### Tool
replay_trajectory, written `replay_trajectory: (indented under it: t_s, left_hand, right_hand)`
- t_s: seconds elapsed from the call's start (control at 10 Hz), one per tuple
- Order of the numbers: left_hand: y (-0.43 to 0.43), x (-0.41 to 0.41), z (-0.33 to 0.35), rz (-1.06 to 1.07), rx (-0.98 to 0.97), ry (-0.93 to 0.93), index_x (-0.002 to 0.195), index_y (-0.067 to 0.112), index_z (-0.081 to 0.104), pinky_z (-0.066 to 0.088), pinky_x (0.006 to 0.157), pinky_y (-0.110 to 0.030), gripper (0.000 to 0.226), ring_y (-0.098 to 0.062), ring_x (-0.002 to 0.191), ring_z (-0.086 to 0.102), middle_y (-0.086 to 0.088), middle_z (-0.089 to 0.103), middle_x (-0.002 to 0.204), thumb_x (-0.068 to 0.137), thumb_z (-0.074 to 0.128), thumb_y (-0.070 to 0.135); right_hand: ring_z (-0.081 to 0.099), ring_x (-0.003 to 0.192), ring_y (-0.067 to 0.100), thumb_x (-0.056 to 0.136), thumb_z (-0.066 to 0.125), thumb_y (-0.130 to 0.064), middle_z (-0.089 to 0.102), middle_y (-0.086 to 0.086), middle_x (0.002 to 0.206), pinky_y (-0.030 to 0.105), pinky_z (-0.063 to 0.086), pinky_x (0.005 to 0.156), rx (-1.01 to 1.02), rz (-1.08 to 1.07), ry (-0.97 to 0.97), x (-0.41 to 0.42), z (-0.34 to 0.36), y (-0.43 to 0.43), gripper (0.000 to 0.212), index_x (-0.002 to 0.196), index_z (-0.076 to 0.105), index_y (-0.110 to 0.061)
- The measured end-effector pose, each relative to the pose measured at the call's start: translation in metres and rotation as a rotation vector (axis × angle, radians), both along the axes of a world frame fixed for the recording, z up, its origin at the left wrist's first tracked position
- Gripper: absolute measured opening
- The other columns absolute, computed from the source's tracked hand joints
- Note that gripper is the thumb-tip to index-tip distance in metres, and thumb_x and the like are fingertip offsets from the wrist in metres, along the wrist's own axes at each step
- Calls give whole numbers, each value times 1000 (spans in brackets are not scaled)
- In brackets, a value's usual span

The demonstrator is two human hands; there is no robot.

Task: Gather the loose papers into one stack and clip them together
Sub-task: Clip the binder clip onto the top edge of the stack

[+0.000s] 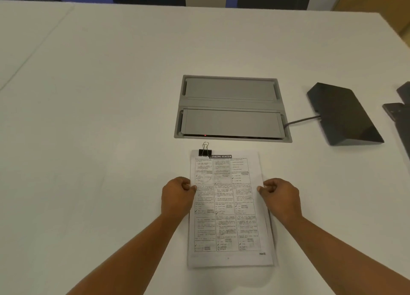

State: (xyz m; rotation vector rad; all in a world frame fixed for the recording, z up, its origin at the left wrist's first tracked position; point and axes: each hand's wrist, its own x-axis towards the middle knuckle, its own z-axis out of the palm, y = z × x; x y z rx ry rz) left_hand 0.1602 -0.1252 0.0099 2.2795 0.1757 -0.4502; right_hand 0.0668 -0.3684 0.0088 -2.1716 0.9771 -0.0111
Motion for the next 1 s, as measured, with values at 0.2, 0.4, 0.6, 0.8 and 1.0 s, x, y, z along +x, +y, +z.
replay_trajectory:
  t_s: [0.2,0.4,0.6,0.8,1.0]
  left_hand:
    - [-5,0,3,-65,-45,-42,94,14,65,53,74,-19,9,-12,73,62,4,63,79,88,71,12]
    - [1,-18,-3,-236,15,-169,140,10,50,53,93,-29,52,-13,99,57,0,55,115,92,66,24]
    - [8,-39,-21,-466,260,-325,154,18,26,18,122,-37,78,-20,150,24,0,27,162,93,34,66]
    - [18,-53,-37,-695,419,-269,156,21,-12,-3,125,-37,75,-12,151,-16,6,-17,163,97,15,60]
    - [15,-52,-26,-659,444,-276,154,20,-17,-10,121,-31,78,-12,149,-21,5,-22,162,96,14,62]
  right_hand:
    - [67,76,18,79,78,-13,69,-2,78,32,56,88,12,-8,-44,0,-1,-3,23,101,72,-9]
    - [66,79,17,81,77,-16,65,-5,79,26,53,82,-32,49,-1,2,-2,-6,27,106,69,-9]
    - [38,140,25,92,54,-50,40,5,153,39,34,112,-429,447,27,-20,-15,12,70,149,35,-14]
    - [7,152,15,92,24,-63,14,1,165,27,7,121,-410,593,84,-43,-34,29,80,156,19,-15]
    - [0,152,13,88,31,-71,6,-4,165,27,7,119,-306,522,70,-40,-14,29,89,156,15,-17]
